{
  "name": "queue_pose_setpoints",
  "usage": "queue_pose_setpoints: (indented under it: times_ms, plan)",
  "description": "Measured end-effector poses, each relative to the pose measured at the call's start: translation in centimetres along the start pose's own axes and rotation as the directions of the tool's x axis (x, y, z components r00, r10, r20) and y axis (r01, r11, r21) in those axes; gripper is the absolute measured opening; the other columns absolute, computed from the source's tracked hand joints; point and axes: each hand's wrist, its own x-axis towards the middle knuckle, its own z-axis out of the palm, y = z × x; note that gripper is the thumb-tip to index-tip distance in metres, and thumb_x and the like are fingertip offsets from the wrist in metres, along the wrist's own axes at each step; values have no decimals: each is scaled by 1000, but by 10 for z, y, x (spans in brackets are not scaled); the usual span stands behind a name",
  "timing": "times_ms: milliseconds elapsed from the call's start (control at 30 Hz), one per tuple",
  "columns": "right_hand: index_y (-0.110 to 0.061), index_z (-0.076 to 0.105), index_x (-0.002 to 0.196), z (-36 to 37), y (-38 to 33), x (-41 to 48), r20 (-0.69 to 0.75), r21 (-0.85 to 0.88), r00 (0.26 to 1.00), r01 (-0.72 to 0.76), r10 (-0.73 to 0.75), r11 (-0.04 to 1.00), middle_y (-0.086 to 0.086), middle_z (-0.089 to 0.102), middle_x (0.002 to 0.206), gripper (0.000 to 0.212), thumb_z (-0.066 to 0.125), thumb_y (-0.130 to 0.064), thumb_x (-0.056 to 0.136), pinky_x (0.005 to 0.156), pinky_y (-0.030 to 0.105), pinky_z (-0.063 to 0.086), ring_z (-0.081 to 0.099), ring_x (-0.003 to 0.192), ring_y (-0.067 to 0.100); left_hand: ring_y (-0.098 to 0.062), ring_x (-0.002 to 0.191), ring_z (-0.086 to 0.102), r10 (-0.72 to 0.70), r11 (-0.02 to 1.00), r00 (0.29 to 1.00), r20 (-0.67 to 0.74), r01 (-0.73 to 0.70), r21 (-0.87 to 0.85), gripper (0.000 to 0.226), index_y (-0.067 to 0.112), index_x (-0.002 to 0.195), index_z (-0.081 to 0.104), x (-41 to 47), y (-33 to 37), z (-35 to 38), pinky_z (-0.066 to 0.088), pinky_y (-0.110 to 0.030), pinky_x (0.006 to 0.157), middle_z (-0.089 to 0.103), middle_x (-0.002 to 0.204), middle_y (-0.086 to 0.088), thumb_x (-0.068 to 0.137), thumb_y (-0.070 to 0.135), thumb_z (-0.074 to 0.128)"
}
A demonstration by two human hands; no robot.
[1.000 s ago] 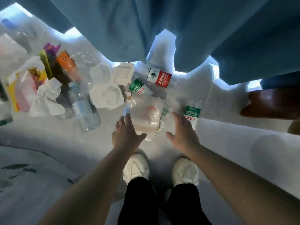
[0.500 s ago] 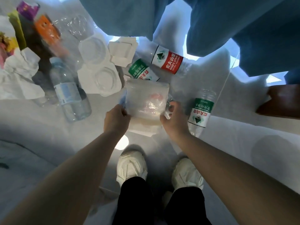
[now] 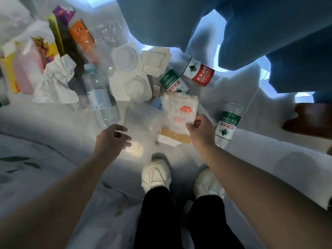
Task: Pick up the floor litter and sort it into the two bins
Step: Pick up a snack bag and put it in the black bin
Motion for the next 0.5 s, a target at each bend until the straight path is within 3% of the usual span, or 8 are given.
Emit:
queue_pose_setpoints:
  times_ms: [100, 233, 333, 500]
  plan:
    - [-11, 57, 99, -33, -12, -28, 15, -27, 1000, -12, 12, 1000, -4, 58, 91, 15, 64, -18, 89, 59, 22, 39, 55, 82, 16, -5, 54, 67, -17, 999, 1000, 1, 17, -48, 19, 12, 93, 63, -30, 26, -12, 56, -18, 58, 71, 79, -3, 87, -4, 55]
    - [-14, 58, 102, -88, -32, -72, -8, -27, 999, -46, 45, 999, 2, 67, 102, 17, 65, -22, 88, 71, 29, 47, 57, 84, 15, -12, 61, 68, -25, 993, 1000, 13, 27, -117, 18, 11, 93, 61, -79, 73, -33, 55, -18, 56, 70, 80, -4, 90, -4, 51]
    - [-11, 58, 106, -136, -53, -112, -32, -30, 998, -51, 50, 998, 5, 66, 110, 21, 64, -22, 89, 67, 26, 43, 55, 85, 14, -8, 54, 67, -25, 993, 999, 41, 29, -115, 20, 11, 93, 61, -125, 109, -50, 54, -16, 53, 69, 77, -3, 89, -5, 49]
    - [-11, 56, 109, -200, -82, -170, -108, 89, 989, -90, 99, 992, 4, 64, 117, 24, 64, -24, 90, 56, 17, 38, 58, 94, 16, -13, 61, 68, 6, 993, 992, 126, 9, -122, 19, 12, 92, 60, -197, 166, -62, 55, -22, 59, 69, 79, -5, 90, -2, 49]
